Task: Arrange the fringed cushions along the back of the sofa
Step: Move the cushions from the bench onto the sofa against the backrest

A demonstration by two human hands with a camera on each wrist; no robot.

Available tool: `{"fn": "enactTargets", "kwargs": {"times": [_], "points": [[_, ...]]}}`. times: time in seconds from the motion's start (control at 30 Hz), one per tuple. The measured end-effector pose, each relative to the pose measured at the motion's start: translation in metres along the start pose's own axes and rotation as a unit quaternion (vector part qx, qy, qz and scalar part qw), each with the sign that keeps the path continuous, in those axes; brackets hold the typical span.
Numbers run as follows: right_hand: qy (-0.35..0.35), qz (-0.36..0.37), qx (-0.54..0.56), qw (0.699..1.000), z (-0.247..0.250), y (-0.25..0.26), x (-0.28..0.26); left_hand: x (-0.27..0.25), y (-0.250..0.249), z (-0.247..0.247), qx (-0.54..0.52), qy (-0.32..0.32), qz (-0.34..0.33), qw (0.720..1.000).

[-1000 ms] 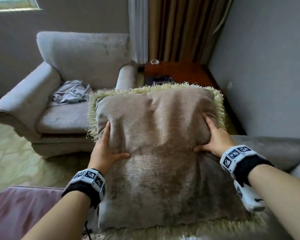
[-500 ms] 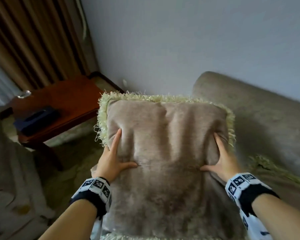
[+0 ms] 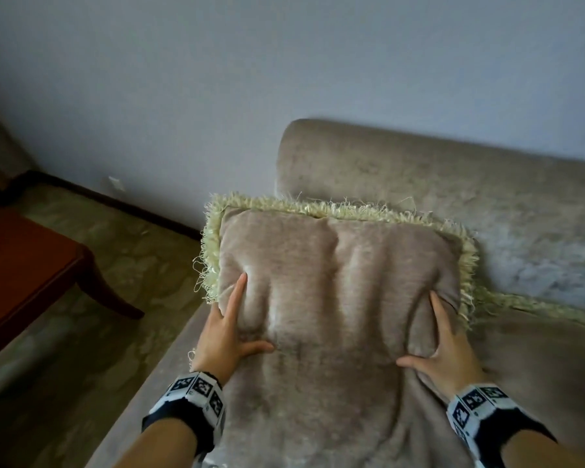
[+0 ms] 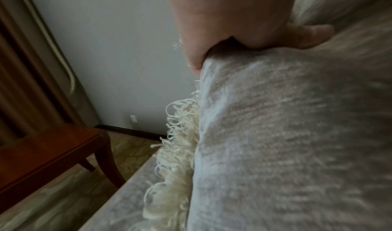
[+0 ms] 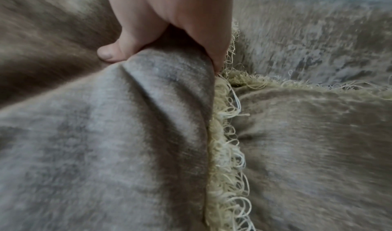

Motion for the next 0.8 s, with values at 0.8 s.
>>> {"fn": "enactTargets", "kwargs": {"times": [0.8], "points": [[0.107,-0.009,-0.085,0.991,-0.111,-0.068,0.021,-0.002,0.04,-0.102,0.301,0.133,0.082,0.941]]}}
Point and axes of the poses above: each hand's wrist, its own x-axis towards the middle knuckle, its own z-axis out of the back of the hand, y = z × x, the point moved 4 cm from there along x, towards the middle knuckle, and after that the axes turned 4 degrees about x, right-handed, at the moved point
